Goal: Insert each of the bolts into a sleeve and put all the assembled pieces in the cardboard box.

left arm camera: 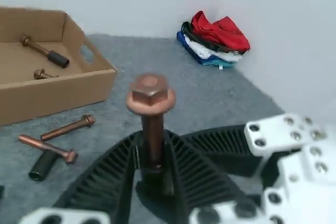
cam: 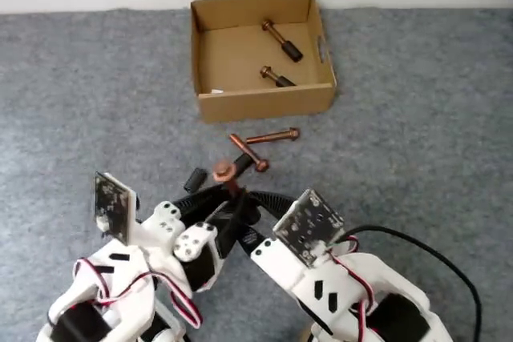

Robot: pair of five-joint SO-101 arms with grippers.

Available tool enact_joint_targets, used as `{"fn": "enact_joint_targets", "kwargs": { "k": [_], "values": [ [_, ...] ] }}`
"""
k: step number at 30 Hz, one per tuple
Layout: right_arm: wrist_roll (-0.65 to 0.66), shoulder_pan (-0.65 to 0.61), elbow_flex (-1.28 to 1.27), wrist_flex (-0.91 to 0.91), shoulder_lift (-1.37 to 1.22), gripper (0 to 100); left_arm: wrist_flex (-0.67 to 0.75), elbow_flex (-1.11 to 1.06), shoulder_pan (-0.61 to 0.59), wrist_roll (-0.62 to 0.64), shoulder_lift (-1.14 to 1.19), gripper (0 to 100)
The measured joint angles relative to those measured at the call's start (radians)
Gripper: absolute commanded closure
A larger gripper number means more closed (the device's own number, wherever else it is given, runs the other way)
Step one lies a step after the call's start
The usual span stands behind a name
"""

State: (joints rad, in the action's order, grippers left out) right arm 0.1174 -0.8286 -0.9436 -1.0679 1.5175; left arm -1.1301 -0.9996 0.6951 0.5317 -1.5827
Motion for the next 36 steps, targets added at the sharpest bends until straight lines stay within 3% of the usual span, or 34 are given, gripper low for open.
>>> {"fn": "enact_joint_targets", "kwargs": {
  "k": [8,25,29,35,36],
  "values": [
    [0.003,0.023,-0.002,-0.002,-0.002,99.0,-0.058,0.002,0.005,-0.114,-0.006,80],
    [0.005,0.037,0.003,0.0,0.002,99.0,-0.107,0.087,-0.066,-0.204,-0.003,80],
    [0.005,0.034,-0.006,0.002,0.003,99.0,-0.15,0.143,-0.081,-0.207,-0.003,81],
    [0.005,0.04,-0.038,0.002,0.003,99.0,-0.172,0.172,-0.221,-0.241,-0.003,100],
    [0.005,0.052,-0.049,0.0,0.003,99.0,-0.172,0.172,-0.247,-0.264,-0.003,99]
  ]
}}
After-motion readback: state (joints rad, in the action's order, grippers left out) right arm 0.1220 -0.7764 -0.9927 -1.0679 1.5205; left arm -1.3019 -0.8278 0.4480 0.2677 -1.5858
